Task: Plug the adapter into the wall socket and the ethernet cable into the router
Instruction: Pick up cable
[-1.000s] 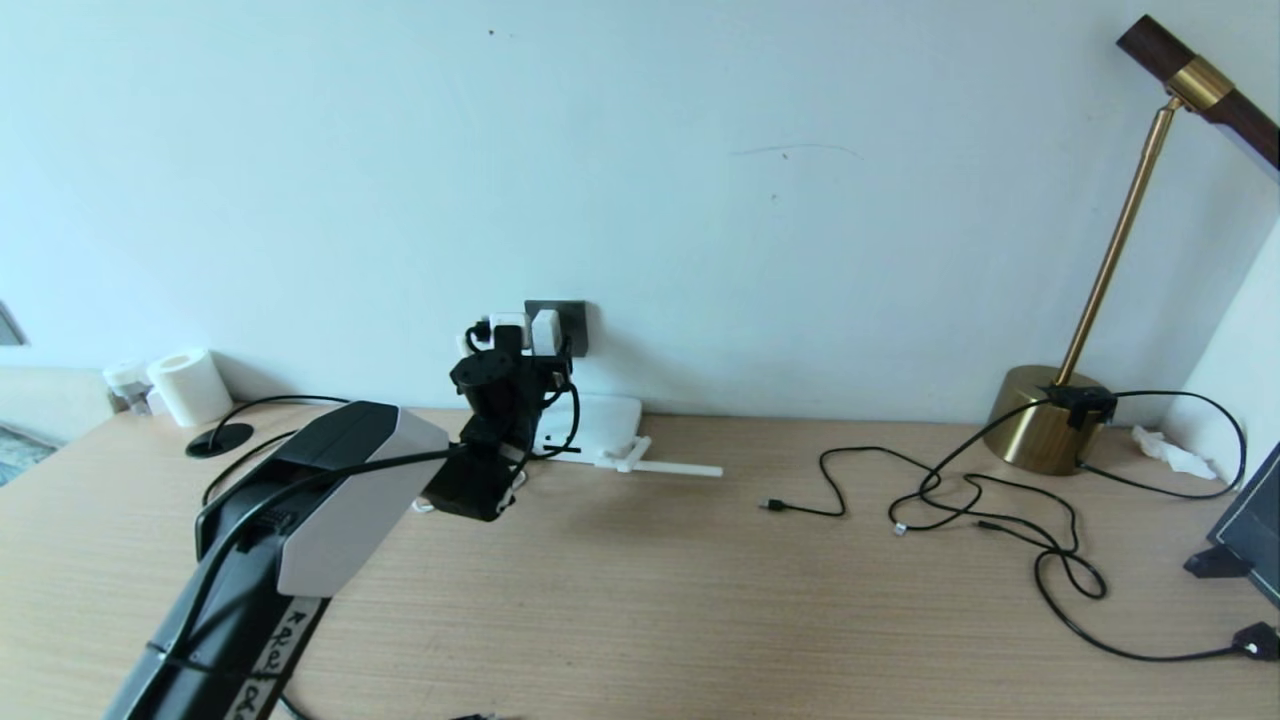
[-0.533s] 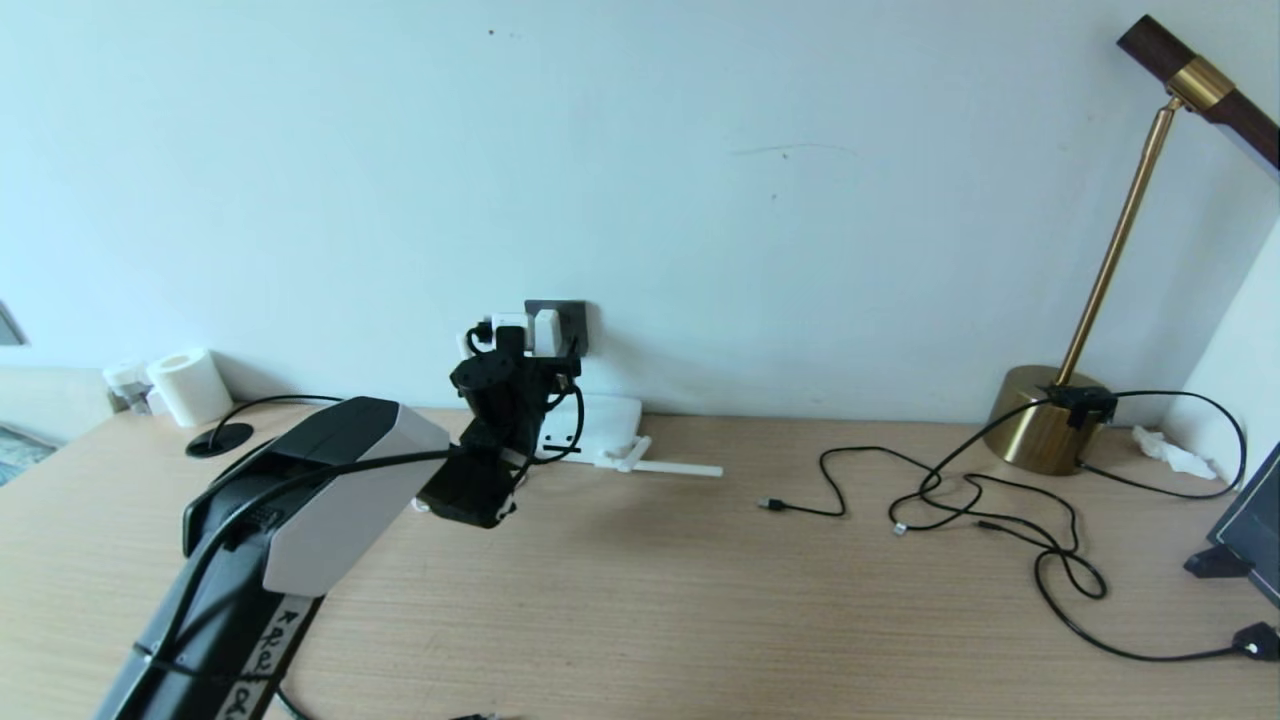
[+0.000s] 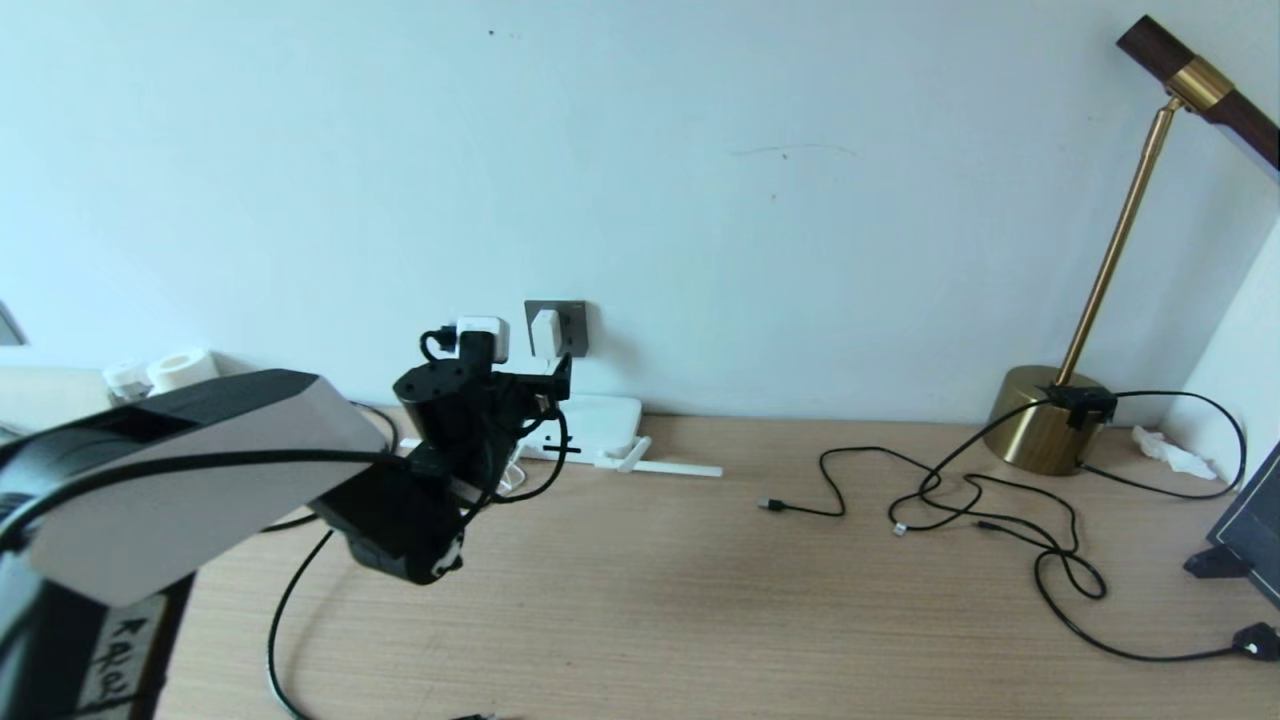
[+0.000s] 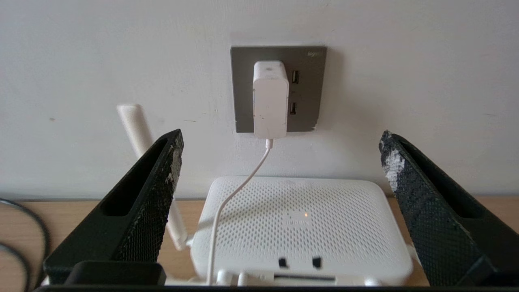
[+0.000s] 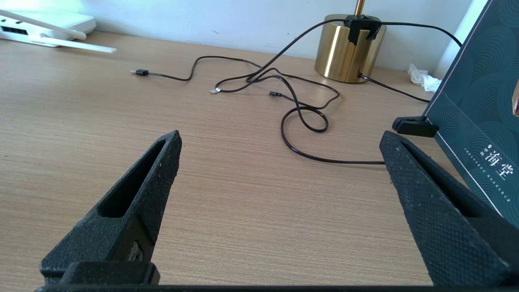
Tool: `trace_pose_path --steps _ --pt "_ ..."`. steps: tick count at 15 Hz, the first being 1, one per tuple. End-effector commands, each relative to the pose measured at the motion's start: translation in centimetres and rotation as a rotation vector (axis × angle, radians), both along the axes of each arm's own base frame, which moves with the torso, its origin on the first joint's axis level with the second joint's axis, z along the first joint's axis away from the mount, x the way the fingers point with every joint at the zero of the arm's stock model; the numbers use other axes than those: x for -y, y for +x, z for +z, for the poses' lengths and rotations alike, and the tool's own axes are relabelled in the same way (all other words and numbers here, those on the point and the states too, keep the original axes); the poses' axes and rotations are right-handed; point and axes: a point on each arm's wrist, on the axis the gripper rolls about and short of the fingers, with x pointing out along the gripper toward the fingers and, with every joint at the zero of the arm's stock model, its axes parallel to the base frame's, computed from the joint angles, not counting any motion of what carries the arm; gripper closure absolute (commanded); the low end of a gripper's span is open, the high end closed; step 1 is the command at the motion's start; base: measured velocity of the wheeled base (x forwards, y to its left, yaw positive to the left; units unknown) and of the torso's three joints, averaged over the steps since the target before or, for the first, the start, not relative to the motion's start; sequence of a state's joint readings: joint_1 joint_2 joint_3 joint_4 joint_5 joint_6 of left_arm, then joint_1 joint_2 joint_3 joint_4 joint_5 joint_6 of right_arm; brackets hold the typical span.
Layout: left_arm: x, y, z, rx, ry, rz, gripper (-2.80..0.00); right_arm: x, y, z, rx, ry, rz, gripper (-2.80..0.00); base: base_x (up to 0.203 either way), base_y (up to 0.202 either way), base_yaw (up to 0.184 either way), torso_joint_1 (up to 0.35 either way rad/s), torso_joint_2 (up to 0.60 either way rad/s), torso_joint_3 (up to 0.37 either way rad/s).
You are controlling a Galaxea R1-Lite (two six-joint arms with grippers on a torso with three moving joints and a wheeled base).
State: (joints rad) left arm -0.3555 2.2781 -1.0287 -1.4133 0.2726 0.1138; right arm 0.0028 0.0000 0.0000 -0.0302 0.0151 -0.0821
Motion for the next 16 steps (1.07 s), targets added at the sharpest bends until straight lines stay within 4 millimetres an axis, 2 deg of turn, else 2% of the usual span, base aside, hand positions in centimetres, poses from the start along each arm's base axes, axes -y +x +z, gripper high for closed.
trace_pose_path --steps 1,4,6,8,9,10,11,13,14,16 --pt "-1.6 -4.9 5.3 0.065 -0.02 -0.01 -2.8 0.0 0.1 -0.3 -0.011 -0.001 0.0 -2.8 0.0 0.0 0.0 0.0 0.0 0.0" --pt "-4.2 -12.1 9.4 0.09 0.01 -0.048 -2.8 0.0 0.1 -0.3 -0.01 -0.001 0.0 -2.8 0.0 0.0 0.0 0.0 0.0 0.0" --pt "-6.1 -17.6 11.4 0.053 0.067 -0.121 -2.8 0.0 0.1 -0.3 -0.012 -0.001 0.0 -2.8 0.0 0.0 0.0 0.0 0.0 0.0" --pt "-8.0 -23.0 12.2 -0.098 0.147 -0.205 -2.8 0.0 0.1 -0.3 -0.01 -0.001 0.0 -2.8 0.0 0.0 0.0 0.0 0.0 0.0" --pt "-8.8 -25.4 11.4 -0.249 0.196 -0.247 -2.8 0.0 0.1 -0.3 -0.012 -0.001 0.0 -2.8 0.0 0.0 0.0 0.0 0.0 0.0" --pt "-9.8 -28.4 10.8 -0.393 0.236 -0.299 0.0 0.0 0.1 -0.3 -0.011 -0.001 0.0 -2.8 0.0 0.0 0.0 0.0 0.0 0.0" --pt "-10.6 -30.9 10.4 -0.466 0.256 -0.342 0.0 0.0 0.1 -0.3 -0.01 -0.001 0.0 -2.8 0.0 0.0 0.0 0.0 0.0 0.0" --pt "-11.9 -34.8 9.3 -0.553 0.324 -0.419 0.0 0.0 0.1 -0.3 -0.012 -0.001 0.0 -2.8 0.0 0.0 0.0 0.0 0.0 0.0" --pt "-12.3 -35.8 8.3 -0.596 0.425 -0.464 0.0 0.0 0.1 -0.3 -0.01 -0.001 0.0 -2.8 0.0 0.0 0.0 0.0 0.0 0.0" --pt "-12.4 -36.4 6.3 -0.703 0.597 -0.556 0.0 0.0 0.1 -0.3 -0.012 -0.001 0.0 -2.8 0.0 0.0 0.0 0.0 0.0 0.0"
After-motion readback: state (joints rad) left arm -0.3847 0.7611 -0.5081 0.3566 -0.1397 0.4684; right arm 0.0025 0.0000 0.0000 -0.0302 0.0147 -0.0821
